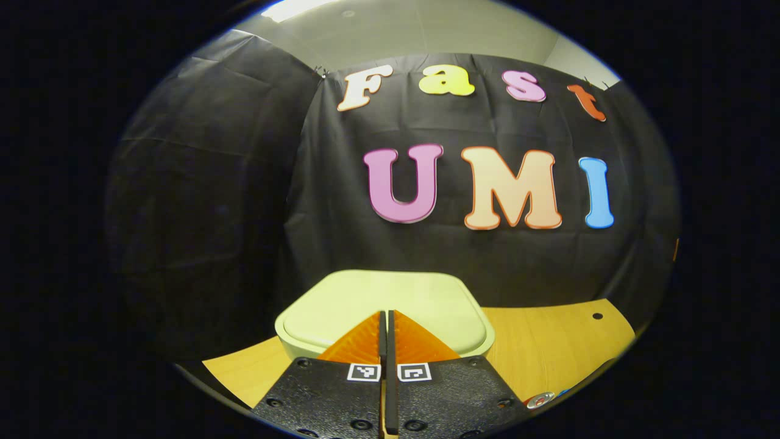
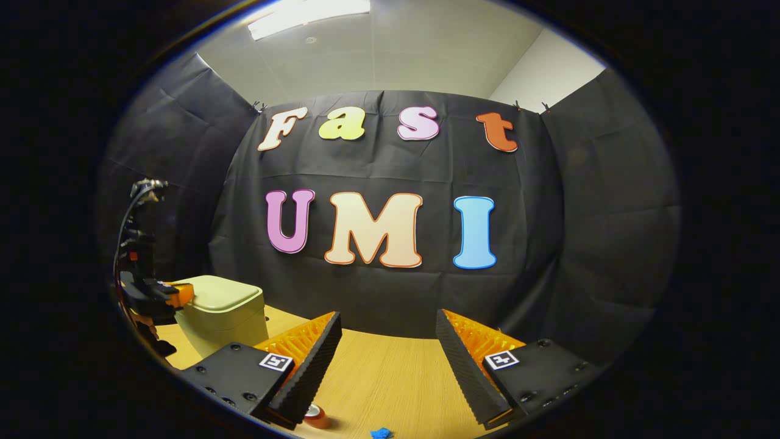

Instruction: Press the lid of the desktop garbage bin to open it, pick up the crumpled paper on the desktop and throw it into the bin, then pick up the pop can on the desktop and drop it into the bin, and finally close the garbage bin lid.

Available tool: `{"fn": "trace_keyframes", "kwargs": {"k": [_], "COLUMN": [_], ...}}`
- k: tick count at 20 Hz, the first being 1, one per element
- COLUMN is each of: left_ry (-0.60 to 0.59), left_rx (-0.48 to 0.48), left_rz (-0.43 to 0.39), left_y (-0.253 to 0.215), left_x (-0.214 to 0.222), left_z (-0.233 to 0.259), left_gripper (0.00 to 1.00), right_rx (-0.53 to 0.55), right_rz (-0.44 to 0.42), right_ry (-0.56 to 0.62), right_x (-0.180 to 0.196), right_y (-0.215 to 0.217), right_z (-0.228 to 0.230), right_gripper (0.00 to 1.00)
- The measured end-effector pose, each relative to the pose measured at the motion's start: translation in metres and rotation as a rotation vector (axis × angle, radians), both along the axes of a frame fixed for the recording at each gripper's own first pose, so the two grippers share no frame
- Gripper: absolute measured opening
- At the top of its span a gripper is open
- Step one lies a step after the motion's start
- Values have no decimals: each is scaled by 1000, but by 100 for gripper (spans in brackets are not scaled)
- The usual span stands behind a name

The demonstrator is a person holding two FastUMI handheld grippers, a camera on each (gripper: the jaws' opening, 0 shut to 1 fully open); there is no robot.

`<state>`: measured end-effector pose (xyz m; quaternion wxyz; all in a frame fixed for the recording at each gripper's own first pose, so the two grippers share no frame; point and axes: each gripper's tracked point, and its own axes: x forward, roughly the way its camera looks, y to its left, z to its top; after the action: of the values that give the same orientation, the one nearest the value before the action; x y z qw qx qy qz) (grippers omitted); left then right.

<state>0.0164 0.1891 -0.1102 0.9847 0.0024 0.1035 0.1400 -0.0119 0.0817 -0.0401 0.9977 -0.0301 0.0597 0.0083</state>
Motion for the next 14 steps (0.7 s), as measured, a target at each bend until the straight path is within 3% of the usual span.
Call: {"fn": "trace_keyframes", "kwargs": {"k": [2,4,7,11,14], "left_ry": [-6,-48,-33,-46,-61], "left_rx": [-25,-123,-50,-91,-66], "left_rz": [1,-10,-64,-13,14], "left_y": [3,0,-3,4,8], "left_x": [-2,1,5,5,-2], "left_z": [-12,-7,-10,6,18], "left_gripper": [0,0,0,0,0], "right_rx": [-2,-10,-18,-10,2], "right_rz": [5,12,39,60,76], "right_ry": [9,9,9,18,40], "right_x": [0,-4,-6,-4,-5], "right_y": [3,3,3,-5,-11], "right_z": [-3,-3,-5,-7,-14], "right_gripper": [98,98,98,98,98]}}
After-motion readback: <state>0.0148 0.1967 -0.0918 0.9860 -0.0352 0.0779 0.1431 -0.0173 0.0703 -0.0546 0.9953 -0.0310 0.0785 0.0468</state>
